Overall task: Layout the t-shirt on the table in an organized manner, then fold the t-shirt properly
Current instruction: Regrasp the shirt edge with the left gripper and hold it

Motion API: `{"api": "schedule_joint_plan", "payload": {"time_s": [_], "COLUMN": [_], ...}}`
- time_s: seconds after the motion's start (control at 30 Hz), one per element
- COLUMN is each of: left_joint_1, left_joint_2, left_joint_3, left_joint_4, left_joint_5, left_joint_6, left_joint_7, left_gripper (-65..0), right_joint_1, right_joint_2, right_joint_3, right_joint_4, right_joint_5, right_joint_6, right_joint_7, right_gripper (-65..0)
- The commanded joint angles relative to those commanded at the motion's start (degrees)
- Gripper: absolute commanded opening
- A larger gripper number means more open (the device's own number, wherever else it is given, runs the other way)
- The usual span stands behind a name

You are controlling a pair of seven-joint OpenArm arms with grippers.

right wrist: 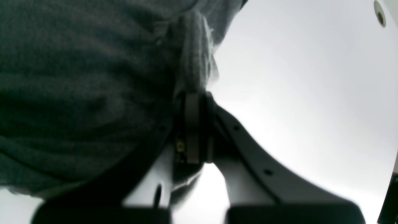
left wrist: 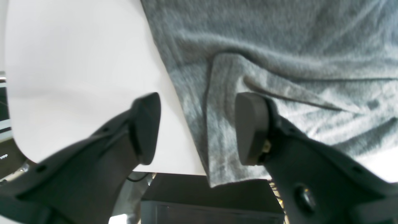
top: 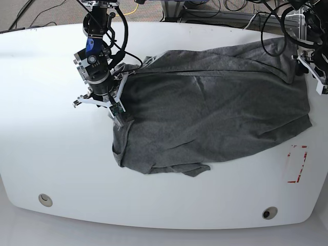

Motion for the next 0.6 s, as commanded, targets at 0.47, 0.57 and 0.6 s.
{"api": "schedule_joint_plan", "payload": {"time_s": [0.47,0.57,0.6], "left_joint_1": [1.8,2.3,2.4], "left_joint_2": [-1.9,-1.9,-1.9], "left_joint_3": [0.2,0.2,0.2], "left_joint_4": [-13.7,-13.9,-14.1], "left_joint_5": [-2.3,-2.2,-2.2], "left_joint_6": [0.0,0.0,0.0], "left_joint_7": [-3.3,-3.4,-3.4], "left_gripper": [-28.3,-28.3,-28.3], "right_joint_1": [0.0,0.0,0.0], "right_joint_2": [-0.1,-0.1,-0.1], "right_joint_3": [0.0,0.0,0.0], "right_joint_4": [0.0,0.0,0.0], "right_joint_5": [0.0,0.0,0.0], "right_joint_6": [0.00,0.00,0.00], "right_joint_7": [0.0,0.0,0.0], "right_gripper": [-64.8,-64.8,-64.8]}}
